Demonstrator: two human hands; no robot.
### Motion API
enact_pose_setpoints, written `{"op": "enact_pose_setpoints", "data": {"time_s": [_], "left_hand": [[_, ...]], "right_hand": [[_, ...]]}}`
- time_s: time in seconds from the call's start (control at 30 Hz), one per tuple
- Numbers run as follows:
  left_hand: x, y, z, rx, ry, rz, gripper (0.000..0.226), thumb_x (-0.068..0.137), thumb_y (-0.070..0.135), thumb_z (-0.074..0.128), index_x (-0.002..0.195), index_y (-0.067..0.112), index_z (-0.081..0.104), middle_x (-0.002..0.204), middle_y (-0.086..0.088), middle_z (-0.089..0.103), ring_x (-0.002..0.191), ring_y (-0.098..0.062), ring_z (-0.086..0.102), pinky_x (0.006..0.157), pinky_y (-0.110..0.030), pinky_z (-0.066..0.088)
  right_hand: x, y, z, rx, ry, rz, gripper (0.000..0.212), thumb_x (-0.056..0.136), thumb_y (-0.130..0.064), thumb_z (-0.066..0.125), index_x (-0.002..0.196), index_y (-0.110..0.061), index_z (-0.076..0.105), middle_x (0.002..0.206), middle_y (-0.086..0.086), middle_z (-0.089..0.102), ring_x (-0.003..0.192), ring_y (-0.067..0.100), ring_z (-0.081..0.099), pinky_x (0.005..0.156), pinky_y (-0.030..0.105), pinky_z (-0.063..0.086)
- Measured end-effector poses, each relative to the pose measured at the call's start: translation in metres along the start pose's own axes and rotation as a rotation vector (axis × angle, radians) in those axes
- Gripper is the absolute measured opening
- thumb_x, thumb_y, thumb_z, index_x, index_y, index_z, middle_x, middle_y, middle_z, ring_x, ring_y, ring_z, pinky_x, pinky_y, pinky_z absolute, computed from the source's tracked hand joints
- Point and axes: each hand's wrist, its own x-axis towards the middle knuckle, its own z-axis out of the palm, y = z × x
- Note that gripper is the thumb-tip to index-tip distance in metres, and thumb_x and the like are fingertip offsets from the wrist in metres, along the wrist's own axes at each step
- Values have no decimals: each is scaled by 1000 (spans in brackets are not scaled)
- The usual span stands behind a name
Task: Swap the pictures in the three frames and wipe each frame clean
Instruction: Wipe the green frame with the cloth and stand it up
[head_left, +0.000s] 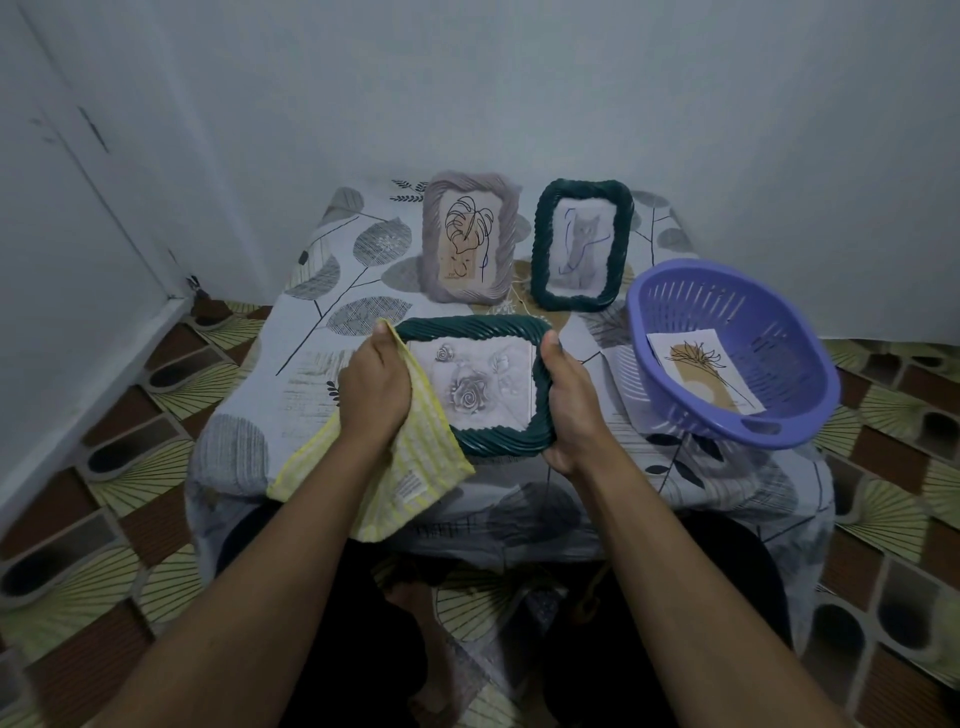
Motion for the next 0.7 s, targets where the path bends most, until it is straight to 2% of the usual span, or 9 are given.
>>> {"op": "enact_pose_setpoints", "data": {"time_s": [0.07, 0.13, 0.23, 0.33, 0.47, 0.53, 0.6, 0.63, 0.7], "left_hand": [[-1, 7, 2, 114, 13, -33, 59, 106, 49, 14, 114, 8, 56, 115, -20, 62, 112, -42, 56, 92, -48, 40], [-4, 15, 5, 195, 15, 16, 53, 105, 48, 19, 131, 10, 45, 132, -18, 54, 119, -41, 52, 95, -50, 37], [-12, 21, 17, 264, -22, 169, 68, 99, 49, 19, 152, 7, 24, 158, -20, 26, 144, -39, 26, 117, -53, 20], [-28, 27, 29, 327, -201, 393, 79, 94, 52, 3, 157, 5, -5, 166, -16, -7, 152, -32, -12, 122, -49, -9], [-37, 20, 33, 402, -349, 763, 65, 97, 45, 2, 151, 14, -20, 163, -7, -22, 150, -25, -23, 122, -46, -10], [-29, 11, 28, 448, -337, 820, 63, 100, 47, 5, 154, 23, -14, 166, 2, -13, 153, -20, -12, 123, -44, -5], [-19, 5, 23, 466, -300, 802, 63, 102, 52, 9, 159, 27, 0, 167, 4, 11, 150, -19, 15, 121, -44, 10], [-14, 2, 21, 445, -289, 766, 62, 102, 54, 12, 158, 28, 12, 161, 2, 27, 142, -22, 30, 115, -45, 21], [-6, -1, 15, 368, -305, 663, 59, 99, 61, 17, 143, 27, 37, 132, -2, 55, 117, -28, 51, 97, -44, 38]], "right_hand": [[0, -1, 3, -20, -4, -24, 46, 107, -35, 36, 132, -2, 56, 116, 13, 72, 104, 28, 71, 80, 40, 61], [1, -3, 8, -32, -17, -48, 43, 107, -32, 36, 129, -1, 57, 111, 12, 73, 100, 26, 72, 80, 40, 61], [2, -2, 14, -74, -6, -66, 43, 108, -31, 37, 126, 0, 59, 109, 12, 74, 98, 26, 72, 84, 39, 60], [5, 2, 15, -145, 2, -63, 38, 108, -32, 39, 110, -8, 68, 101, 12, 75, 91, 25, 72, 81, 37, 58], [8, -1, 7, -166, 18, -28, 37, 108, -31, 39, 120, -9, 66, 105, 10, 75, 98, 23, 72, 85, 34, 59], [9, -6, 0, -175, -11, 6, 39, 108, -31, 39, 124, -8, 65, 112, 16, 73, 104, 28, 71, 92, 41, 57], [12, -14, -7, -210, -45, 53, 40, 107, -32, 40, 120, -5, 66, 115, 21, 71, 104, 33, 70, 92, 46, 56], [13, -19, -10, -239, -60, 74, 40, 107, -33, 41, 118, -4, 66, 115, 23, 70, 103, 35, 70, 91, 48, 56], [16, -31, -16, -290, -92, 116, 41, 106, -34, 42, 115, -3, 66, 113, 21, 72, 101, 35, 70, 88, 45, 58]]}}
